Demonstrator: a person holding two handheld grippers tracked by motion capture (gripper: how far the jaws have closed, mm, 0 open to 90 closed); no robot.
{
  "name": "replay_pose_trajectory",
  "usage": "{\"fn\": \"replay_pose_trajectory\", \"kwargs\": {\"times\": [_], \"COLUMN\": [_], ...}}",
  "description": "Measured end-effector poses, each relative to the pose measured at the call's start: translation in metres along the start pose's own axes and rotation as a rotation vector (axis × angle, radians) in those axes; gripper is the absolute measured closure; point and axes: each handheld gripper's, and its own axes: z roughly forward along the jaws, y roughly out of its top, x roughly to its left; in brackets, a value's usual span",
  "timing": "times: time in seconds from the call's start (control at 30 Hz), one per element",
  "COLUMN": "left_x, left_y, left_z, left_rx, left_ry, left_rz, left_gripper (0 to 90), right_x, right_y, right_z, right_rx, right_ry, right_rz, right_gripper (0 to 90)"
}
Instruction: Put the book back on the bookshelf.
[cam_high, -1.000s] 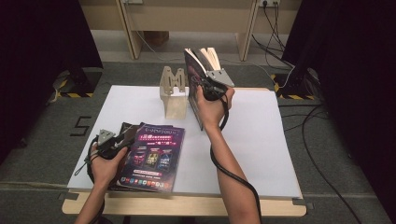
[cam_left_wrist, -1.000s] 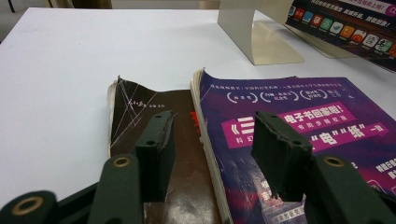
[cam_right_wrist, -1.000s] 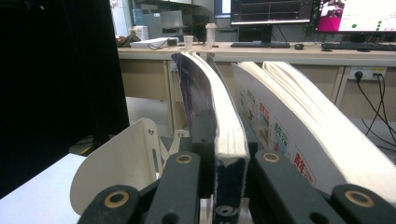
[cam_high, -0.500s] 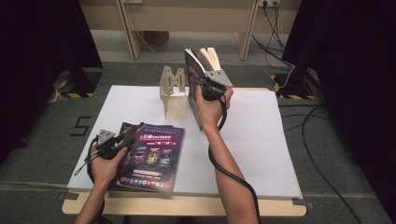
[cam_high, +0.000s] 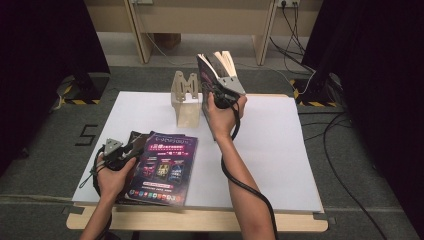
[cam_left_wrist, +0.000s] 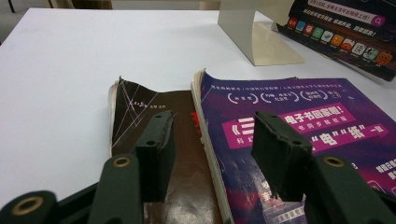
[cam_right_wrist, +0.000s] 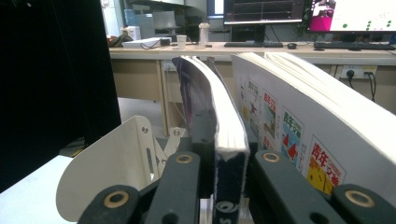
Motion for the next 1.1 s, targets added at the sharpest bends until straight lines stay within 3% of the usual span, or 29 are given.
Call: {"fn": "replay_pose_trajectory", "kwargs": {"times": [0.33,1.1], "left_x": [-0.002,-0.003], "left_y": [0.000,0.000], "left_z": [0.001,0.000], "left_rx": [0.001,0.001], "left_ry": [-0.005,-0.005], "left_rz": [0.002,0.004], "left_gripper": [48.3,48.4], "right_x": [-0.001,-0.009], "right_y": [-0.002,-0.010], "right_z": [-0.003,-0.016], "right_rx": [0.013,0.062], "right_ry": [0.032,0.050], "right_rz": [-0.011,-0.015], "right_gripper": [82.9,74.7]}}
